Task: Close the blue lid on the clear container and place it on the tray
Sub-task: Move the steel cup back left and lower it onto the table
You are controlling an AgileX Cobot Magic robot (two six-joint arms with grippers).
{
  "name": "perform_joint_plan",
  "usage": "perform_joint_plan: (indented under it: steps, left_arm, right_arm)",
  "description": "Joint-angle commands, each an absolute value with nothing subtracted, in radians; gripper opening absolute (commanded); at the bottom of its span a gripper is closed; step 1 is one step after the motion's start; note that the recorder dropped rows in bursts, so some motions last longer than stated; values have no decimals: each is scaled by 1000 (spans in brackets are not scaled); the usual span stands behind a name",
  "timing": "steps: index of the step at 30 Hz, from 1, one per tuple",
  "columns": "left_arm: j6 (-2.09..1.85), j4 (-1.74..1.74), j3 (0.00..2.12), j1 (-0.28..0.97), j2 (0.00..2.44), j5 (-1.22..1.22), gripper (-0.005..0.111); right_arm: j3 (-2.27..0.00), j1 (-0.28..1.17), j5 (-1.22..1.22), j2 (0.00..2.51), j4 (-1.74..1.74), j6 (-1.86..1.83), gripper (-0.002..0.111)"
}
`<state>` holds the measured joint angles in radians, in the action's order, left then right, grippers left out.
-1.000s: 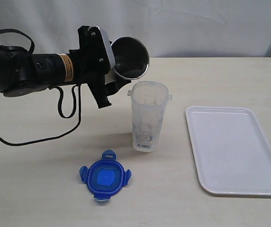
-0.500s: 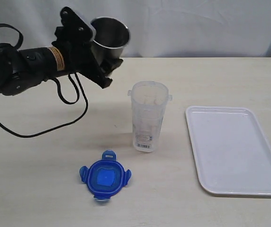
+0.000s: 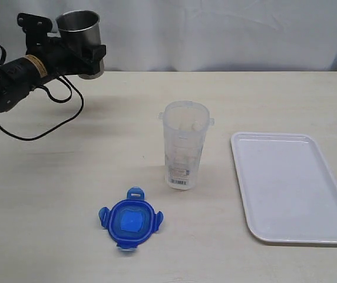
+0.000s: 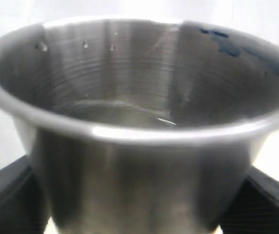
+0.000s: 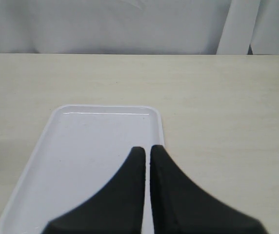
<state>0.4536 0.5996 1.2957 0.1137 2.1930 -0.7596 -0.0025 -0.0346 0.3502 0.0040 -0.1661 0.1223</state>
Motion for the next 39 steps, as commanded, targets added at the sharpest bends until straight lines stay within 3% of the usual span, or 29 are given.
perform_joint_plan:
  steps: [1,13,29,32,39]
  left_arm:
    - [497,613,1452,133,2277,-740,0]
    - [528,613,1583,135,2485,-739,0]
    - [495,646,1585,135,2503,-737,1]
    - [495,646,1585,135,2503,-737,14]
    - [484,646,1585,135,2503,-737,73]
  right_arm:
    - [0,-33,350,0,-161,119,5]
    - [0,-33,350,0,-161,119,5]
    - [0,-33,350,0,-161,119,5]
    - [0,-33,350,0,-161,119,5]
    - [0,-33,350,0,-161,119,5]
